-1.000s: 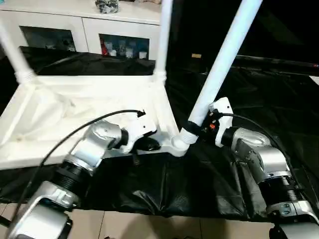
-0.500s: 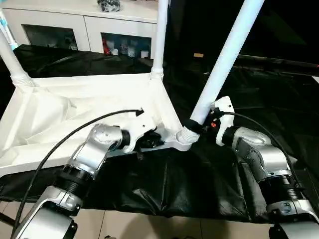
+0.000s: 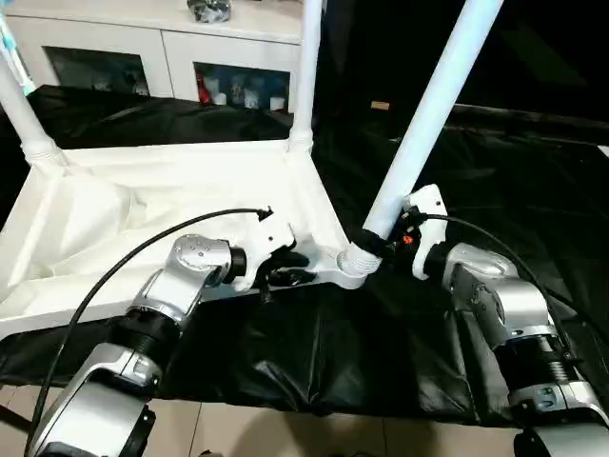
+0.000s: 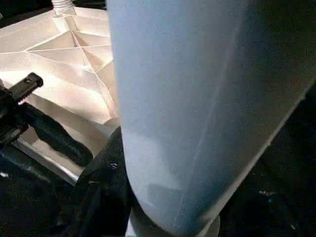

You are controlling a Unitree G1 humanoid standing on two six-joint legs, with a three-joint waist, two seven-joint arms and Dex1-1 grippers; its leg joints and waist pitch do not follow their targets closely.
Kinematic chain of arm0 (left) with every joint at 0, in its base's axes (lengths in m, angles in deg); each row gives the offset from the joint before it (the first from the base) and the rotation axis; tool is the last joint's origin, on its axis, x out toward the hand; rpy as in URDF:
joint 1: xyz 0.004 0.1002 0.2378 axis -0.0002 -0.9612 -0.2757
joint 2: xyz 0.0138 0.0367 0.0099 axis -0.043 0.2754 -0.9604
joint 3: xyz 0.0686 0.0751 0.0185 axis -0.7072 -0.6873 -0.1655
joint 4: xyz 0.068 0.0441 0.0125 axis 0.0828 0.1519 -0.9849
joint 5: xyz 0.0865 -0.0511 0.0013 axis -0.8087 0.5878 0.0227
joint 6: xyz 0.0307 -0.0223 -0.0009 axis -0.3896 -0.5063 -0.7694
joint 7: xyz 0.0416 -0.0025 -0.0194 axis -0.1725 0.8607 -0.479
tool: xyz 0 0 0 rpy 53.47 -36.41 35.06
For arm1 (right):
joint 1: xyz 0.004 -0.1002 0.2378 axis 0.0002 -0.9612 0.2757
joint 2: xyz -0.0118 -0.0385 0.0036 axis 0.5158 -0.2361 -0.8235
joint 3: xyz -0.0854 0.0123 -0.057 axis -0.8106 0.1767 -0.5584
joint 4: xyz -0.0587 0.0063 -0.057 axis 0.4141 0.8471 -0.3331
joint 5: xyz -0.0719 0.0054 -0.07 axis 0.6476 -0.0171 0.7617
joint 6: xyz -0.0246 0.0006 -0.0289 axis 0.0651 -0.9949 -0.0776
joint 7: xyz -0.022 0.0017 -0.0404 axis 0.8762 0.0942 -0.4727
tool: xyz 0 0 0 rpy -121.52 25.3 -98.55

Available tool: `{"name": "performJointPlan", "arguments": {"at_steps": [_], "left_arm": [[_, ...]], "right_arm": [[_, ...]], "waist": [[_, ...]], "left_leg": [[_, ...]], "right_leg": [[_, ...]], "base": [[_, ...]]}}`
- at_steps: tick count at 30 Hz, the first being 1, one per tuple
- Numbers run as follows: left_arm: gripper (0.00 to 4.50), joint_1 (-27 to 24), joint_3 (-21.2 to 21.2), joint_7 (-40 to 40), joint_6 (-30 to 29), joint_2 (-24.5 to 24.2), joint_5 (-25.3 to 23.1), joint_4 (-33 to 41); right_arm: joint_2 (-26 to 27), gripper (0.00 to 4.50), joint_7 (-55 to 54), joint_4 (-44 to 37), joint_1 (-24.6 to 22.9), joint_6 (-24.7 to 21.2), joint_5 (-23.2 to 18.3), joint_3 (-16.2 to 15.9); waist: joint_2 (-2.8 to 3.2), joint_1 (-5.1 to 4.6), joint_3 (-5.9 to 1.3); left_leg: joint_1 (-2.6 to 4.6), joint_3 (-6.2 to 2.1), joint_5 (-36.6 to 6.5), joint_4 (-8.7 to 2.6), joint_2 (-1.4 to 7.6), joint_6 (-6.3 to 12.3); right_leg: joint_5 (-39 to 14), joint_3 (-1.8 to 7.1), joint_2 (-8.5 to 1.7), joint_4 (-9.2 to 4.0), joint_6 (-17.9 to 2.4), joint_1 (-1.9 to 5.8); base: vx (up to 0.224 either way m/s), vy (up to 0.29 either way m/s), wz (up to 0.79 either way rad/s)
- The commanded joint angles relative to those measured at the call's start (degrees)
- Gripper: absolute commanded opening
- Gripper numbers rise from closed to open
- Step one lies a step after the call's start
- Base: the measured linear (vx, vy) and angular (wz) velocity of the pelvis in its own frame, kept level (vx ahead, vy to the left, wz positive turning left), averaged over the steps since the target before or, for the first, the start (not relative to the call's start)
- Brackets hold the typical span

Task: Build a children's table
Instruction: Rotate table base, then insert table leg to table base

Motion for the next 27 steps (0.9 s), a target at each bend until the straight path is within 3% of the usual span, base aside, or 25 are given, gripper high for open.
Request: {"name": "performJointPlan", "arguments": {"at_steps": [1,11,16,18,19,22,27], "left_arm": [[1.44,1.7,-0.6,1.7,0.5,0.1,-0.2,-1.4],[0.59,4.2,-0.3,3.9,2.3,0.4,-0.7,-7.2],[0.19,4.0,-1.1,3.6,3.0,0.0,-1.9,-8.5],[0.06,3.9,-1.0,3.5,3.0,0.0,-1.9,-8.7],[0.02,3.7,-0.9,3.6,2.9,-0.1,-1.8,-8.4],[0.0,3.4,-0.6,3.6,2.1,-0.3,-1.6,-7.5],[0.0,-0.3,1.4,3.8,-3.4,-1.0,1.3,1.5]], "right_arm": [[-0.9,1.89,-0.2,-1.6,0.0,-0.7,-0.3,1.0],[-0.7,1.89,0.0,-2.2,-0.3,-1.4,-0.4,0.7],[-0.5,1.89,1.2,-0.3,1.2,-1.0,0.3,-0.5],[-0.3,1.89,1.6,0.8,2.1,-0.9,0.5,-0.9],[0.0,1.89,2.0,1.7,2.8,-0.8,0.7,-1.2],[0.2,1.89,2.5,2.8,3.7,-0.7,1.0,-1.7],[0.8,1.89,3.5,7.5,5.9,0.7,2.3,-2.8]], "waist": [[1.07,0.37,-4.81],[1.38,0.7,-4.78],[0.93,0.74,-4.69],[1.03,0.75,-4.65],[0.62,0.77,-4.69],[0.8,0.77,-4.67],[0.17,0.43,-4.78]], "left_leg": [[-0.12,0.98,-11.9,-3.81,-0.75,1.02],[-0.04,0.97,-12.5,-3.85,-0.68,1.11],[0.04,1.02,-13.0,-3.87,-0.63,1.28],[0.02,1.02,-13.1,-3.86,-0.7,1.26],[0.0,1.04,-12.9,-3.81,-0.67,1.33],[-0.08,0.99,-12.1,-3.87,-0.58,1.36],[-0.32,1.05,-10.3,-3.85,-0.27,1.54]], "right_leg": [[-16.2,2.26,-2.23,-4.33,-9.0,4.59],[-16.8,2.22,-2.35,-4.44,-9.5,4.62],[-18.6,2.17,-2.39,-4.61,-8.9,4.5],[-19.8,2.14,-2.43,-4.7,-8.5,4.47],[-20.5,2.13,-2.52,-4.72,-8.4,4.47],[-20.6,2.18,-2.59,-4.66,-8.2,4.4],[-17.1,2.35,-2.75,-3.88,-9.9,4.48]], "base": [[0.0,0.0,0.0],[0.0,0.0,0.0],[0.0,0.0,0.0],[0.0,0.0,0.0],[0.0,0.0,0.0],[0.0,0.0,0.0],[0.0,0.0,0.0]]}}
